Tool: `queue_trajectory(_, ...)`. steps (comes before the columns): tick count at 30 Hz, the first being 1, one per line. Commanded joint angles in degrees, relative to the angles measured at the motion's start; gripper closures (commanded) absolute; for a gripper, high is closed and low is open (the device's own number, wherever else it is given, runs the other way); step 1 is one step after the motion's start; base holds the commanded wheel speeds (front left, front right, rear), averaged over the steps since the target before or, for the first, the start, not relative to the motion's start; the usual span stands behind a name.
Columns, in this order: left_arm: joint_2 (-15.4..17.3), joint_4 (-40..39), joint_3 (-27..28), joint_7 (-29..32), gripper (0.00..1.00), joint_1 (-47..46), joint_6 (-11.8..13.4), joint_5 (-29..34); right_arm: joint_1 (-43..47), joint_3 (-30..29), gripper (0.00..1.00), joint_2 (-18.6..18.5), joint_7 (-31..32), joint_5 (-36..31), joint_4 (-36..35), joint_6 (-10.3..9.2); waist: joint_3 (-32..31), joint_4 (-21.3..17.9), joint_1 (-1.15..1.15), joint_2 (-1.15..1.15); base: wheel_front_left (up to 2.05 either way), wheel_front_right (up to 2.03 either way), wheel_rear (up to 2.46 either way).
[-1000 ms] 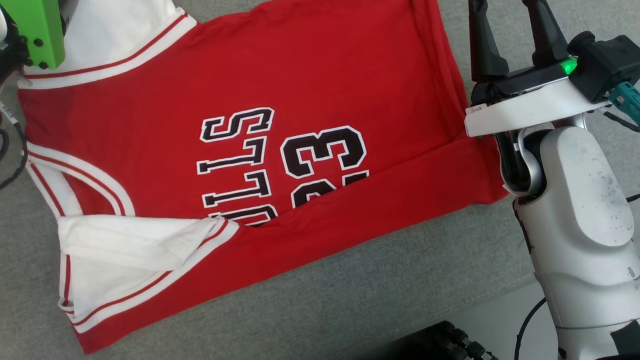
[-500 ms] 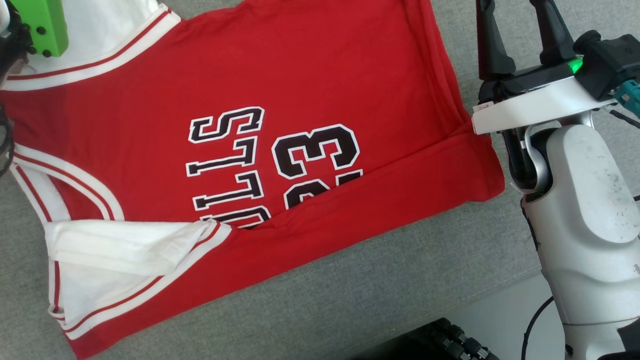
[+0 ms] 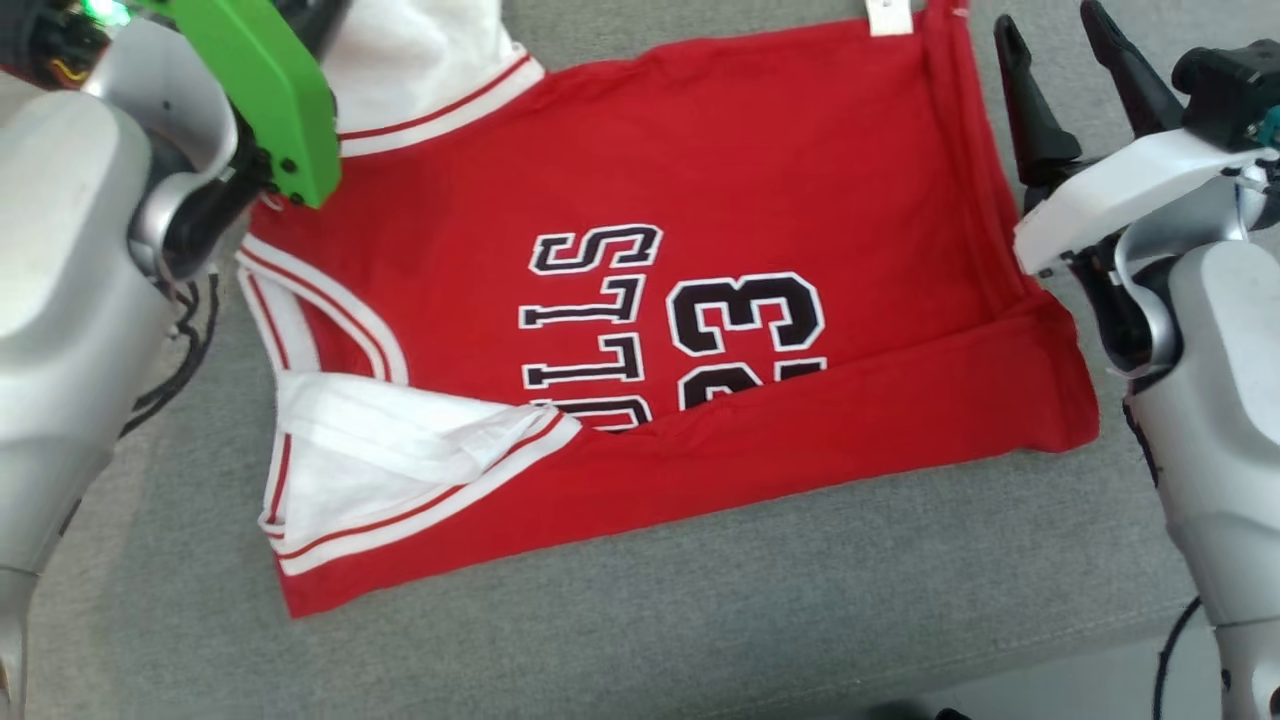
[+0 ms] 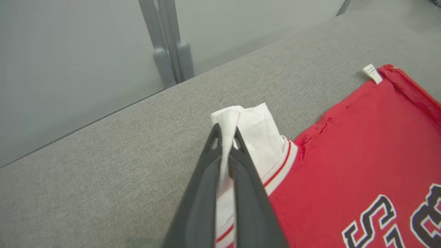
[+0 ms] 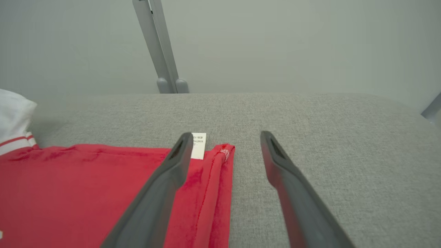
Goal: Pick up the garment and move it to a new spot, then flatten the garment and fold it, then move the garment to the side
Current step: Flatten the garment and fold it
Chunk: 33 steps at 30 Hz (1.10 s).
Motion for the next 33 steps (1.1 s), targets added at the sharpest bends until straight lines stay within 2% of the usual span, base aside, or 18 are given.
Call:
queue_trajectory(1, 0.11, -1.41, -0.95, -1.06, 1.0, 1.47, 0.06, -0.47, -1.12, 0.59, 0.0, -1.68, 1.16, 0.51, 1.52, -0.06, -4.54, 6.53, 0.0, 0.0, 0.0, 0.0, 0.0)
queue_trajectory(4, 0.22, -4.41, -2.63, -2.42, 1.0, 2.84, 0.06, -0.77, -2.76, 1.94, 0.0, -4.12, 3.5, 1.62, 5.21, -0.06, -5.07, 8.86, 0.0, 0.0, 0.0, 0.0, 0.0)
queue_trajectory(9, -0.3, -8.88, -5.39, -1.74, 1.0, 4.87, 0.06, -1.94, -6.07, 6.77, 0.0, -10.45, 6.22, 0.27, 12.55, -0.07, -5.15, 12.41, 0.0, 0.0, 0.0, 0.0, 0.0)
queue_trajectory(16, -0.74, -12.11, -7.05, -2.85, 1.0, 5.95, 0.06, -1.61, -10.19, 12.39, 0.0, -14.69, 7.89, 2.19, 21.56, -0.07, -4.16, 14.77, 0.0, 0.0, 0.0, 0.0, 0.0)
queue_trajectory(23, -1.26, -13.19, -7.56, -2.52, 1.0, 5.43, 0.06, -2.85, -14.0, 16.13, 0.0, -14.97, 7.31, 2.12, 28.6, -0.07, -3.02, 15.08, 0.0, 0.0, 0.0, 0.0, 0.0)
queue_trajectory(32, -1.19, -12.28, -7.74, -2.33, 1.0, 4.21, 0.08, -2.8, -16.14, 21.4, 0.0, -14.33, 9.38, 4.56, 33.26, -0.06, -1.76, 14.29, 0.0, 0.0, 0.0, 0.0, 0.0)
queue_trajectory(33, -1.11, -11.98, -7.62, -2.34, 1.0, 4.01, 0.08, -2.92, -16.14, 22.23, 0.18, -14.39, 9.98, 5.37, 33.48, -0.05, -1.62, 14.18, 0.0, 0.0, 0.0, 0.0, 0.0)
